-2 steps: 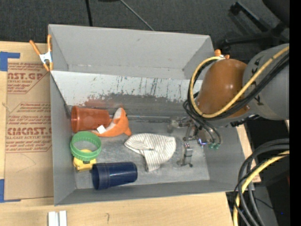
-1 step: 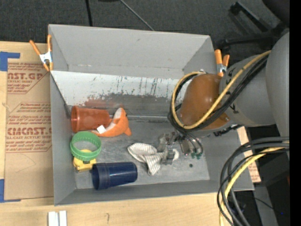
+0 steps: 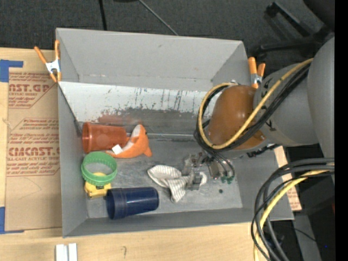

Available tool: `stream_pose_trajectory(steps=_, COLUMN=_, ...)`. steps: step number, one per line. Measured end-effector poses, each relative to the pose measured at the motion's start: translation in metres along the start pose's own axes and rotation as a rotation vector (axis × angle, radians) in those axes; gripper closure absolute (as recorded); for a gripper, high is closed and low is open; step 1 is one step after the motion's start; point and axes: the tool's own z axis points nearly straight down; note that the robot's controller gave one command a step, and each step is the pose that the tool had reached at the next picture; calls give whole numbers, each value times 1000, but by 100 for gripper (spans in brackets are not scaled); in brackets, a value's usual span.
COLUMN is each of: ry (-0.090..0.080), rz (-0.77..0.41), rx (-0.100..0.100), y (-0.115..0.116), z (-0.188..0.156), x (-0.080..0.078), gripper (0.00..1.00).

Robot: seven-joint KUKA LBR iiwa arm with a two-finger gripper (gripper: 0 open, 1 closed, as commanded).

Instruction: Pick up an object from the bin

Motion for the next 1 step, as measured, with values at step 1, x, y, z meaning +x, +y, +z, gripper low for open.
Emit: stream_pose_trajectory(steps=1, ry=-1, rz=-6, rx=1, y=-7, z=-86, x=-1, gripper=100)
